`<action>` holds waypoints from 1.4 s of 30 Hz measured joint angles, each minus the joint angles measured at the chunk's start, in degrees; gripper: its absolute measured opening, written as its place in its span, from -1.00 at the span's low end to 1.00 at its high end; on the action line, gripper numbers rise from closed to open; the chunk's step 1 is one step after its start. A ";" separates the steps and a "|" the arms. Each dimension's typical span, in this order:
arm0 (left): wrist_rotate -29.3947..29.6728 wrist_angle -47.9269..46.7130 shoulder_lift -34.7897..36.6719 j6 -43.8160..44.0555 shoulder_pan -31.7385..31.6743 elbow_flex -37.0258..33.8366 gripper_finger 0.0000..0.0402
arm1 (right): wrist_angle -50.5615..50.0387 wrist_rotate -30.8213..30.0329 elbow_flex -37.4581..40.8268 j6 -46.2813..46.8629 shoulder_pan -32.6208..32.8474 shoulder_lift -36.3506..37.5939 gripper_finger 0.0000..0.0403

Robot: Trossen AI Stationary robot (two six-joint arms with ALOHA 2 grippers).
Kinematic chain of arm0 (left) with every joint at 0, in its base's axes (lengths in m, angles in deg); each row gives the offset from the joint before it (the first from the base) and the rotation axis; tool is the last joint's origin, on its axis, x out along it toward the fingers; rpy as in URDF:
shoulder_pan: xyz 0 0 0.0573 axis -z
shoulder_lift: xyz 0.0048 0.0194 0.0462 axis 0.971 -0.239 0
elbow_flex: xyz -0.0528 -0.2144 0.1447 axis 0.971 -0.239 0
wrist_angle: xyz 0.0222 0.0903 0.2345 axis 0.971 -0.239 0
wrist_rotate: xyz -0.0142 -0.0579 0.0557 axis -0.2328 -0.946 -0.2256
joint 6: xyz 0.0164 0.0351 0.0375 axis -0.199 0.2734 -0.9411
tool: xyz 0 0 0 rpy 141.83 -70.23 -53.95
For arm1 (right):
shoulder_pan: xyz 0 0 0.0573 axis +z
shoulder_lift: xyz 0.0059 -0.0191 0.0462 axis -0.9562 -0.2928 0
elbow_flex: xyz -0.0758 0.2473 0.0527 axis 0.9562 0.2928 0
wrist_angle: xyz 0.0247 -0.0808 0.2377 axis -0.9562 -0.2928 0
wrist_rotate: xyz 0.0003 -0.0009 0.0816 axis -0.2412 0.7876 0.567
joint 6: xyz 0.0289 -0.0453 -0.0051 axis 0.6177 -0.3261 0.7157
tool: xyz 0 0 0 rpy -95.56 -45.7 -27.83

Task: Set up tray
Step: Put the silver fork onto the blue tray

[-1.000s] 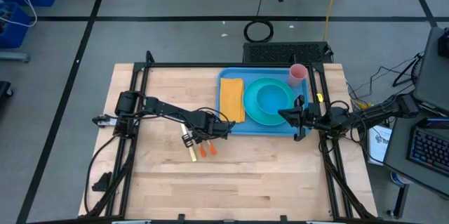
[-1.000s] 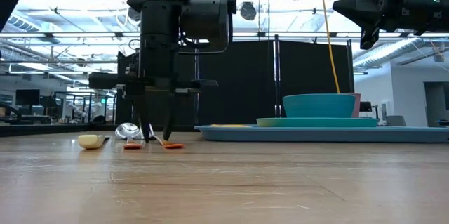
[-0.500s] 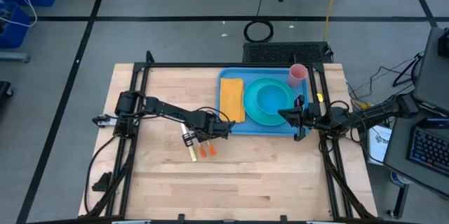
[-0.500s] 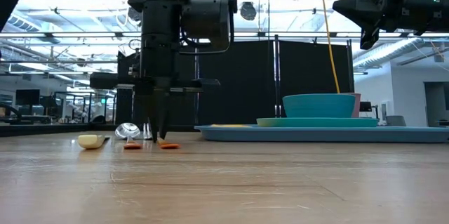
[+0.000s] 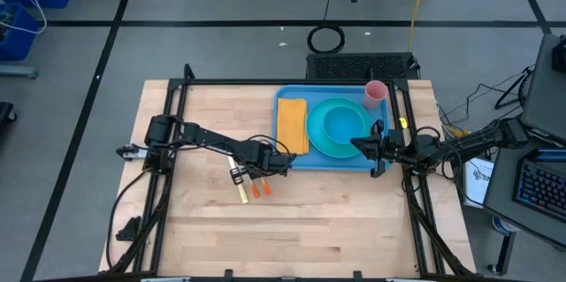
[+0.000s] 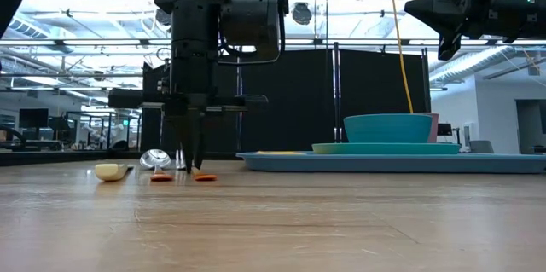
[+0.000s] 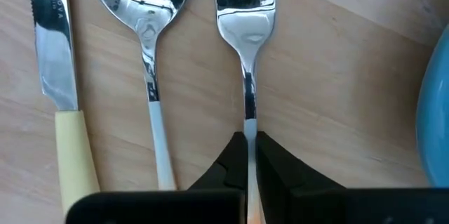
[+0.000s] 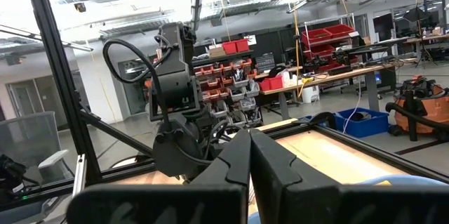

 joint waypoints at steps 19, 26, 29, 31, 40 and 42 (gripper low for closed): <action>6.48 -0.95 6.65 2.69 2.50 -0.02 -0.95 | 0.00 0.00 0.00 0.00 -0.01 0.00 -1.00; 9.76 -1.05 8.73 2.40 2.51 -0.02 -0.95 | 0.00 0.00 0.01 0.02 -0.01 0.01 -1.00; 11.12 -1.72 8.73 1.27 2.10 0.95 -0.95 | 0.00 0.00 0.01 0.02 0.00 0.00 -1.00; 12.60 -3.17 8.70 -0.22 1.67 2.75 -0.95 | 0.00 0.00 0.01 0.01 0.01 0.01 -1.00; 15.65 -10.11 8.79 -8.22 -1.73 11.72 -0.95 | 0.00 0.00 0.01 0.01 -0.01 0.01 -1.00; 16.56 -10.41 8.80 -10.43 -3.00 12.61 -0.95 | 0.00 0.00 0.01 0.00 0.01 0.01 -1.00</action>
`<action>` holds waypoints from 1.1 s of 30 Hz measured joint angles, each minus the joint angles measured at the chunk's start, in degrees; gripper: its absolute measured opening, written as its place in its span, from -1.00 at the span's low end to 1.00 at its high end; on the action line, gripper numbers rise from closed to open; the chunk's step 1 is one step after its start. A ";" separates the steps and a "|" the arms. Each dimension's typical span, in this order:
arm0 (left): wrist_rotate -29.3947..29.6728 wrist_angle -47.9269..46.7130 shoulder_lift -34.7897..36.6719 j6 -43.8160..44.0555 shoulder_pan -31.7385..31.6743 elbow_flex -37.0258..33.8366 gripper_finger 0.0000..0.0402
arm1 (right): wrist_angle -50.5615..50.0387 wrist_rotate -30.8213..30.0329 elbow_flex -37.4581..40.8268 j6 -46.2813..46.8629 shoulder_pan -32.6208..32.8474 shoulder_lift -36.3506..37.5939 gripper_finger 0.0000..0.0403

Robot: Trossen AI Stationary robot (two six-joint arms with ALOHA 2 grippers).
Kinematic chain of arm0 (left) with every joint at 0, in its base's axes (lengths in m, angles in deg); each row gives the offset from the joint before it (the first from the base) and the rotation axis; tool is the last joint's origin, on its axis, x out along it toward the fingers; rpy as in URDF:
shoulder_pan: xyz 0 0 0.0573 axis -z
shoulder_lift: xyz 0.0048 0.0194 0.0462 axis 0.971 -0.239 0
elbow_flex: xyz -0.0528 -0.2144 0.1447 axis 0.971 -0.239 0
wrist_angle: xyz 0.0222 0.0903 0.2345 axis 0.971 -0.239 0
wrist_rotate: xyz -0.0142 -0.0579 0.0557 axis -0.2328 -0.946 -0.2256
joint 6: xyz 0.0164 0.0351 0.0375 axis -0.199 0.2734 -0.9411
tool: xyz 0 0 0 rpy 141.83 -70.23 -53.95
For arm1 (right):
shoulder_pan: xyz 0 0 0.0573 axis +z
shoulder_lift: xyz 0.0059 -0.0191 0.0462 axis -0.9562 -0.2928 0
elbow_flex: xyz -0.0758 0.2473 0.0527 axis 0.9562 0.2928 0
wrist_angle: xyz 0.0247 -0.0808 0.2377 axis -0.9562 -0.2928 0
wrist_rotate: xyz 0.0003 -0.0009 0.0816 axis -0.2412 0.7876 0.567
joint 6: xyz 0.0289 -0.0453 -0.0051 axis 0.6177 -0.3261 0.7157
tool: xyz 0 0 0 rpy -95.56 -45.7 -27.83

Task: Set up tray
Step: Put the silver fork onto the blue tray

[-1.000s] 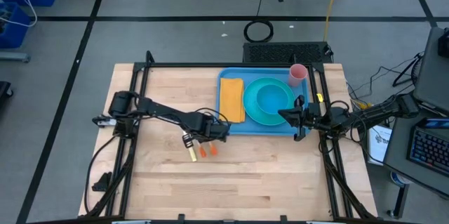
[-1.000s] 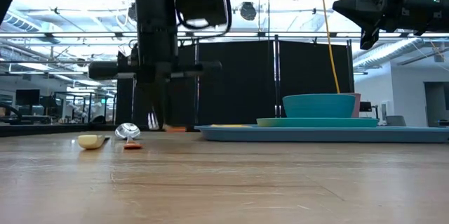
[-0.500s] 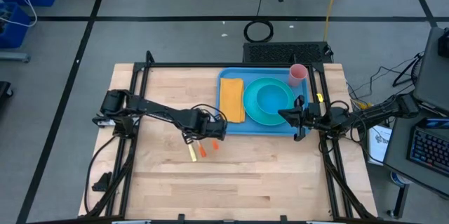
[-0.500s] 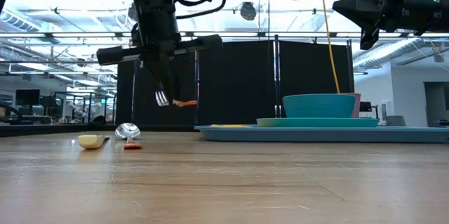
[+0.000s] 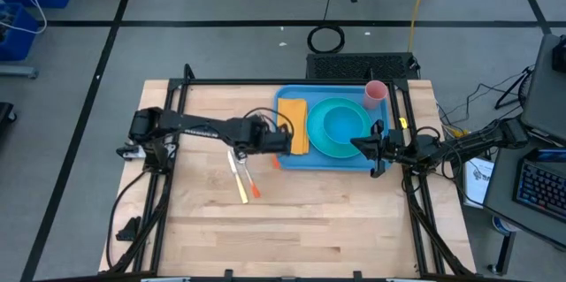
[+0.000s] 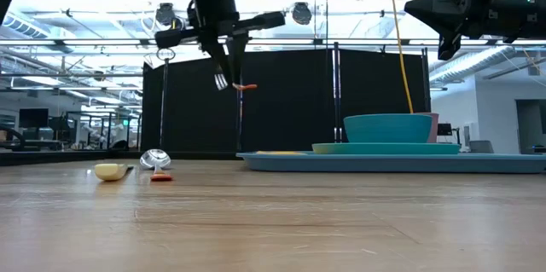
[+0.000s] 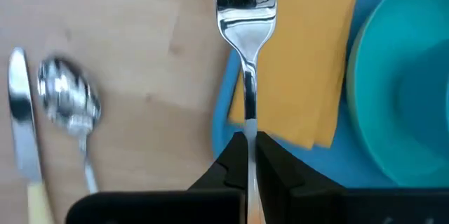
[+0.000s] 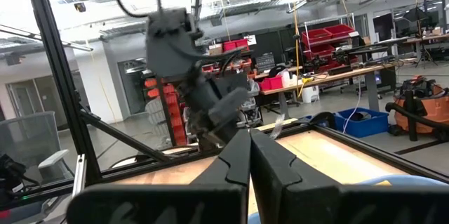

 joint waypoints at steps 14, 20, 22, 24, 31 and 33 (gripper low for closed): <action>-1.78 4.80 -0.14 -15.83 -10.28 0.52 -0.95 | 0.00 0.00 0.01 0.00 0.00 -0.01 -1.00; -4.76 7.52 -2.09 -20.29 -12.80 0.61 -0.95 | 0.02 0.00 0.00 0.00 -0.02 0.00 -1.00; -5.64 8.61 -3.44 -20.93 -13.40 0.61 -0.95 | -0.02 -0.02 -0.01 0.00 0.00 0.01 -1.00; -6.52 10.90 -4.71 -22.44 -13.79 0.61 -0.95 | 0.04 0.00 0.01 0.00 -0.02 -0.01 -1.00; -8.85 14.50 -7.83 -24.61 -15.32 0.59 -0.95 | 0.01 0.00 0.00 0.00 -0.02 -0.05 -1.00; -9.00 14.41 -8.09 -25.30 -16.06 0.59 -0.95 | -0.08 0.00 0.00 0.01 -0.02 -0.05 -1.00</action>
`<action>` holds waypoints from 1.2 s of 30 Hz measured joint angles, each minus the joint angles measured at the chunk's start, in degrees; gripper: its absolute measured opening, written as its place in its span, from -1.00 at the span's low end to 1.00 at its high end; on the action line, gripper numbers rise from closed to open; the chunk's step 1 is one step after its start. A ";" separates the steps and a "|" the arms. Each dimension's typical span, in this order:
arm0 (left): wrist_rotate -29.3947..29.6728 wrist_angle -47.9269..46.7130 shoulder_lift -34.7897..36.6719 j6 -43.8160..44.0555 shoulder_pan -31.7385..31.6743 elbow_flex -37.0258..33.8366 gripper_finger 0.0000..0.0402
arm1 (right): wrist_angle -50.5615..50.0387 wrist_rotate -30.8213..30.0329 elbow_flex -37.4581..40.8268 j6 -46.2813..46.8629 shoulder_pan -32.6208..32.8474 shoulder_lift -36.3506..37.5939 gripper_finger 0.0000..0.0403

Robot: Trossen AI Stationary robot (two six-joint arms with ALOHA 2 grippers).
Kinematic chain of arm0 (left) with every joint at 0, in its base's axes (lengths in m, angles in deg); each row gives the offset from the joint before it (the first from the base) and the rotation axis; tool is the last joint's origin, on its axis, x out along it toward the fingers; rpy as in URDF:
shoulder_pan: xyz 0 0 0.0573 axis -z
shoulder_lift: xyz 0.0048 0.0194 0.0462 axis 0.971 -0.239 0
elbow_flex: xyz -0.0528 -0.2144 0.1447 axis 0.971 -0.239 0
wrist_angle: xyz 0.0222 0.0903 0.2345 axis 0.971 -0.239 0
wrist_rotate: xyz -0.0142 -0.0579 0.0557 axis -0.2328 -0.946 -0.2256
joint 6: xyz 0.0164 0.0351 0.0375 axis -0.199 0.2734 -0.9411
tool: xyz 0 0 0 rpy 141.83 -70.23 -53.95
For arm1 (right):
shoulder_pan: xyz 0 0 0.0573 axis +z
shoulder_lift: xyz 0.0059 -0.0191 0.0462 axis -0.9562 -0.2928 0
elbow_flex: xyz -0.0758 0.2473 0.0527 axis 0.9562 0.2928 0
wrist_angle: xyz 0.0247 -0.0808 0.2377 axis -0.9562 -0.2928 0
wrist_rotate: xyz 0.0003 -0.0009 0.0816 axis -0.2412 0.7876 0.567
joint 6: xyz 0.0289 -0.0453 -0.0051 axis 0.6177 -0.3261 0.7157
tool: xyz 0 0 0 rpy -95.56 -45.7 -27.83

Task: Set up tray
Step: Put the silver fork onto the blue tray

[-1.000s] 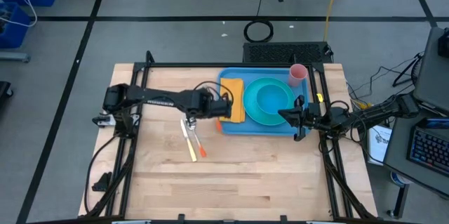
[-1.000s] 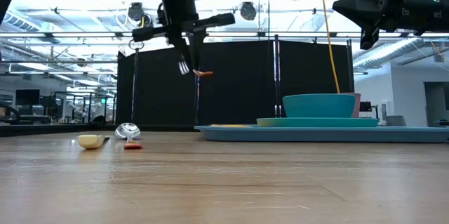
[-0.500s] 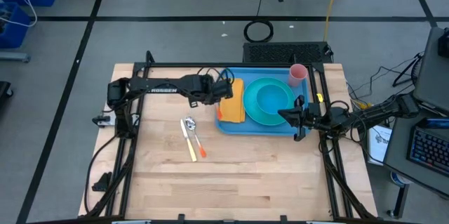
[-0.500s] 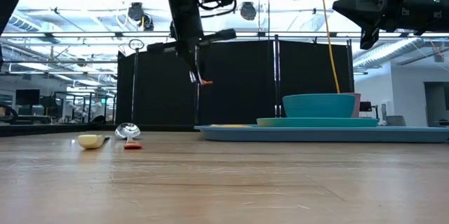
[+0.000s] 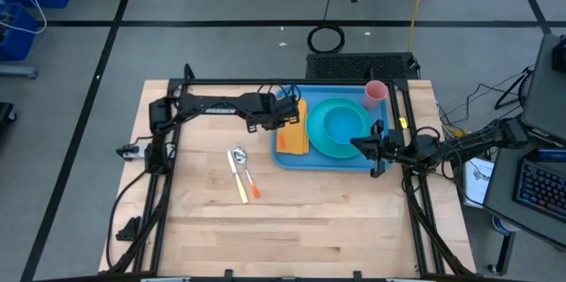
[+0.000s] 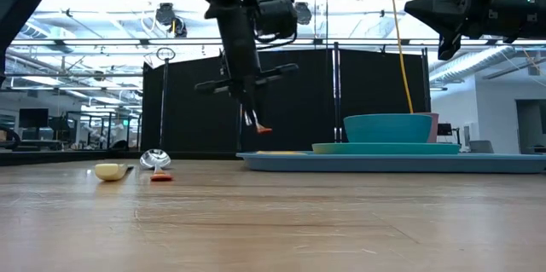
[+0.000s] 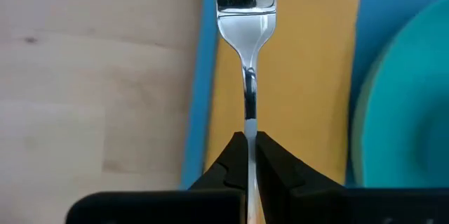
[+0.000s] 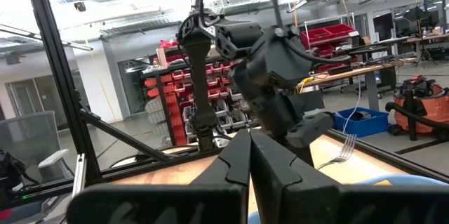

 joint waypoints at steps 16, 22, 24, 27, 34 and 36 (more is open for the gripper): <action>-3.08 3.21 -3.34 -3.71 -2.16 -0.07 -0.95 | 0.00 -0.02 0.00 -0.01 0.02 0.00 -1.00; -3.19 3.36 -4.87 -4.42 -2.67 -0.09 -0.95 | 0.08 -0.01 -0.01 0.00 0.00 -0.02 -1.00; -3.22 3.72 -4.99 -5.29 -2.92 -0.08 -0.95 | -0.05 0.00 -0.01 -0.01 0.00 -0.02 -1.00; -3.75 3.28 -5.19 -5.68 -3.22 -0.09 -0.95 | -0.03 0.00 0.00 -0.01 0.00 -0.07 -1.00; -4.49 3.37 -5.14 -7.07 -3.28 -0.07 -0.95 | 0.03 0.00 0.01 -0.01 0.00 -0.07 -1.00; -4.52 3.48 -5.14 -7.22 -3.28 -0.07 -0.95 | 0.06 0.00 0.00 -0.01 0.02 -0.07 -1.00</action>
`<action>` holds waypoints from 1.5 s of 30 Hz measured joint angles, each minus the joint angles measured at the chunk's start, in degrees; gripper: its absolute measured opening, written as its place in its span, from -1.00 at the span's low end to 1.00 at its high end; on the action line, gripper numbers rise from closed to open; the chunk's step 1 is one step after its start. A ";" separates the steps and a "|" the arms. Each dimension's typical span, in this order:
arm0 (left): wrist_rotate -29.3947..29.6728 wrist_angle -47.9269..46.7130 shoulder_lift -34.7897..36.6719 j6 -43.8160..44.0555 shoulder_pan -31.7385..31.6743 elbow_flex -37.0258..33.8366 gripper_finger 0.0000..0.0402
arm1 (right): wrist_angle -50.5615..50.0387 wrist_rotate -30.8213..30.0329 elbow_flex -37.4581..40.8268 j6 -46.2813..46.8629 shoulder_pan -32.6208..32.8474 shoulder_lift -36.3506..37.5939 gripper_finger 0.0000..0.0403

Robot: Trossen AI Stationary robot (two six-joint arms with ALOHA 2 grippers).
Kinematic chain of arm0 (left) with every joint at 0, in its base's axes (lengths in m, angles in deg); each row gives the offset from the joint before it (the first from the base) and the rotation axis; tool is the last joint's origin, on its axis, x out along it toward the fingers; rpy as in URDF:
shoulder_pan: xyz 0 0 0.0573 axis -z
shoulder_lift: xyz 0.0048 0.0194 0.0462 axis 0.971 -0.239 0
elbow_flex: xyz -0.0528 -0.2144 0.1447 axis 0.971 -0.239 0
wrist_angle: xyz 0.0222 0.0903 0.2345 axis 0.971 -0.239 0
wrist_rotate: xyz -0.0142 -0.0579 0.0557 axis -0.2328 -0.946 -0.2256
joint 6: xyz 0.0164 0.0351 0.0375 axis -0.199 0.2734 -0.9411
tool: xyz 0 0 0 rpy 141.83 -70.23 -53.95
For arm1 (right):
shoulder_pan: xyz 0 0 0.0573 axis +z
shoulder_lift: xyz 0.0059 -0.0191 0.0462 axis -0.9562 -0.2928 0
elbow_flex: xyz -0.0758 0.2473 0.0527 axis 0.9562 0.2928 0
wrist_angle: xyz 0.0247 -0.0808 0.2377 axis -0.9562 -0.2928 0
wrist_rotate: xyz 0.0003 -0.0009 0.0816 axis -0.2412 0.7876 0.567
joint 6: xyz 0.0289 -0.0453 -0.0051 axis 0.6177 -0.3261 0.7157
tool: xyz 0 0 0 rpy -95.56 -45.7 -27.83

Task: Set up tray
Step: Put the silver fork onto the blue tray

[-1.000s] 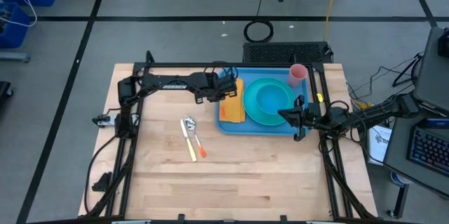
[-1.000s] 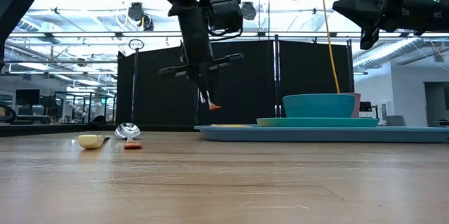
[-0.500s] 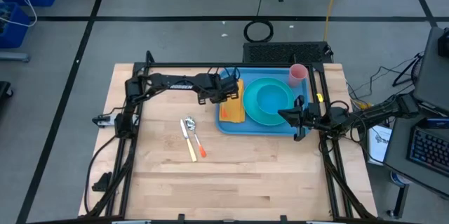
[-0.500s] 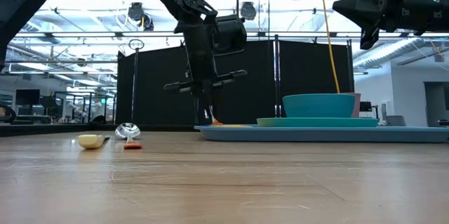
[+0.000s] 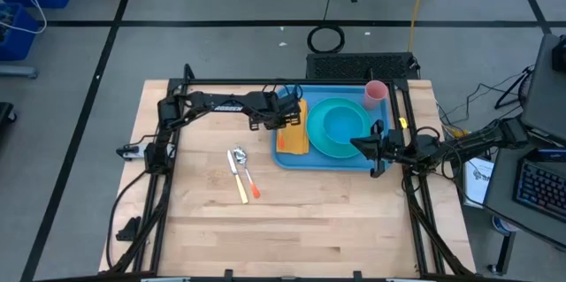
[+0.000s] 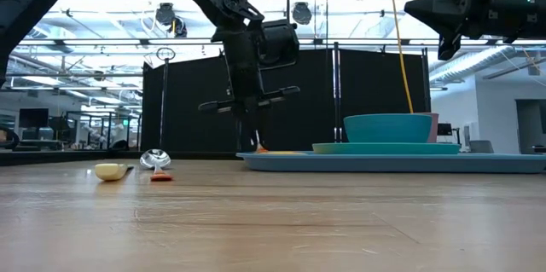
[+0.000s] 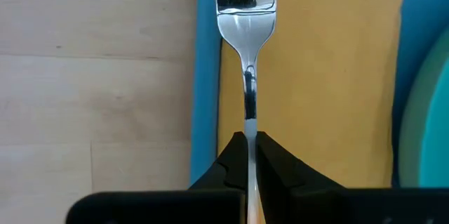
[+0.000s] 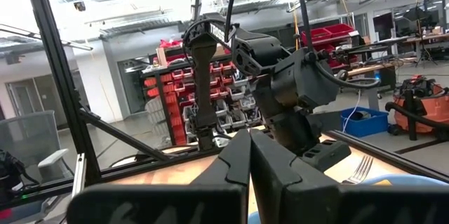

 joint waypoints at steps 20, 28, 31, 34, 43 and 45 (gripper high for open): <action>-1.36 2.10 -2.15 -0.89 0.00 0.02 -0.95 | 0.03 0.00 0.01 0.00 0.00 0.00 -1.00; -2.56 2.51 -3.19 -0.87 0.00 0.04 -0.95 | 0.02 -0.01 -0.01 0.01 0.01 -0.02 -1.00; -1.82 2.49 -3.19 -0.87 0.00 0.04 -0.95 | 0.02 0.00 0.01 0.00 -0.01 -0.02 -1.00; -1.70 2.51 -3.19 -1.09 0.00 0.04 -0.95 | 0.02 0.00 0.02 0.00 0.00 -0.02 -1.00; 1.10 3.41 -3.19 -1.70 1.10 0.04 -0.95 | 0.02 -0.01 0.01 0.01 0.00 -0.02 -1.00; 1.92 3.91 -3.19 -2.43 1.49 0.04 -0.95 | 0.02 0.00 -0.01 0.00 0.00 -0.02 -1.00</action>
